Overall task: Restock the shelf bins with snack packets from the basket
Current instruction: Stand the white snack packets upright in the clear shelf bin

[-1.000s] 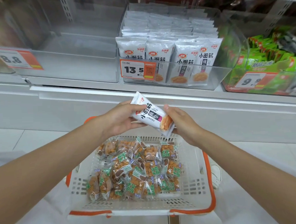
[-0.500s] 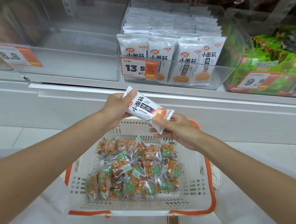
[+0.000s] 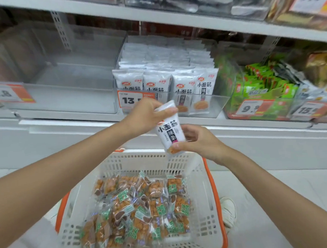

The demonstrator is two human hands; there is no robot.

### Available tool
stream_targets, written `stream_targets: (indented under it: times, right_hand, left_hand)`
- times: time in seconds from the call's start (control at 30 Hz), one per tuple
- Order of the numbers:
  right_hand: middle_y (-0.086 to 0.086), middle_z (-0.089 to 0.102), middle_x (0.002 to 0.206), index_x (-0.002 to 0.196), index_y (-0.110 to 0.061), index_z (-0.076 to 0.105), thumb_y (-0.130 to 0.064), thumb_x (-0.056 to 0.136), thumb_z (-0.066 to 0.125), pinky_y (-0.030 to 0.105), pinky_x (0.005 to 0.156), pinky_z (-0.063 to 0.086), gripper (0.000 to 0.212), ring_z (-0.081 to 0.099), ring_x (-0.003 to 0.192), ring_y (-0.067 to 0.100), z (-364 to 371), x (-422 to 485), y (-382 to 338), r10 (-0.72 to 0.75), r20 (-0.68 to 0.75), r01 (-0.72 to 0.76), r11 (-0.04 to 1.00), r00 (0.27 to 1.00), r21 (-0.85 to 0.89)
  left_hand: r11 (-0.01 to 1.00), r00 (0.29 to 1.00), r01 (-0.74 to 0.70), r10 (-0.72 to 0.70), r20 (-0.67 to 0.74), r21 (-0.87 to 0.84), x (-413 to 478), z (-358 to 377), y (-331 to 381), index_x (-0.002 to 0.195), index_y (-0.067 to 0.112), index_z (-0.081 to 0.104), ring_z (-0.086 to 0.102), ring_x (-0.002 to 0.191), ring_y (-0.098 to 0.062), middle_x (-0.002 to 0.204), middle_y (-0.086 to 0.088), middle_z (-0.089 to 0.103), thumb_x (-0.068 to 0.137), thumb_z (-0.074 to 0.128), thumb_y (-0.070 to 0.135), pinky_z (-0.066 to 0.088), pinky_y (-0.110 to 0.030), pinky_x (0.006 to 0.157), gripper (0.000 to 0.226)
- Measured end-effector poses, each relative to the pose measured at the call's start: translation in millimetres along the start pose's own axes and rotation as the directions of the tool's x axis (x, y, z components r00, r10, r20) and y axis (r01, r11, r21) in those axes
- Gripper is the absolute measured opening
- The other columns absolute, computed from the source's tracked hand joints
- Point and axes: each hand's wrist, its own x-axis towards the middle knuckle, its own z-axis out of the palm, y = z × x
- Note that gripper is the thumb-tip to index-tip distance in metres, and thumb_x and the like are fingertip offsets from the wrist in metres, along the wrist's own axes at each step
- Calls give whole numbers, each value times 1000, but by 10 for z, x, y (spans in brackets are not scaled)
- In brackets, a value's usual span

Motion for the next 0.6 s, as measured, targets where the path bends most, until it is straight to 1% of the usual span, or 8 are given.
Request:
stream_targets:
  times: [0.07,0.13,0.2,0.27,0.33,0.47,0.57,0.6]
  right_hand:
    - [4,76,99,103,-13,70,-17,77,81,41,87,55,29,71,93,21,-152,9,-133,-93,-95,85,993,991,-85]
    - [13,74,96,94,-10,70,-20,75,83,50,84,53,25,70,85,26,-373,46,-283,-201,-271,158,972,941,-173]
    - [8,74,90,89,-18,69,-10,76,81,43,76,53,18,67,79,16,-622,92,-476,-279,-401,236,960,873,-154]
    - [-1,73,85,85,-27,66,-8,78,79,33,69,52,24,64,74,7,-831,150,-682,-357,-509,280,934,784,-223]
    - [-3,73,83,85,-26,67,-14,78,80,30,67,53,19,65,72,7,-986,250,-750,-368,-560,249,927,742,-280]
    - [3,74,92,101,-16,67,-13,76,81,39,71,56,29,70,84,19,-1161,503,-611,-178,-562,105,982,808,-159]
    - [4,70,102,108,-14,61,-8,80,73,29,66,52,31,66,90,17,-1201,671,-477,-121,-560,60,990,819,-126]
    - [4,71,101,105,-14,63,-10,80,71,32,70,54,27,67,91,19,-1210,716,-445,-112,-549,21,985,828,-170]
  left_hand:
    - [994,993,-108,107,39,30,162,71,291,53,10,57,37,43,0,45,13,47,84,71,41,32,-26,44,46]
    - [966,967,-254,254,8,39,330,92,584,73,7,70,56,57,-8,66,6,65,76,73,52,44,-29,55,45]
    - [936,934,-351,352,-54,30,513,64,868,98,12,74,64,82,-3,95,4,72,75,79,44,50,-24,76,40]
    - [896,893,-443,445,-64,37,719,31,1106,97,11,74,60,74,5,89,6,71,74,83,35,47,-18,71,34]
    - [883,883,-463,467,-42,77,958,65,1214,88,13,73,53,62,8,74,12,65,73,84,34,41,-17,62,28]
    - [894,915,-395,403,7,212,1339,282,1106,86,20,67,49,69,-4,75,11,56,73,83,42,36,-18,62,30]
    - [881,945,-328,309,111,341,1460,397,871,78,19,64,49,65,-14,68,5,56,78,78,43,36,-29,56,28]
    - [858,945,-326,296,137,396,1472,405,804,80,22,65,53,70,-17,72,4,60,79,77,43,40,-30,61,24]
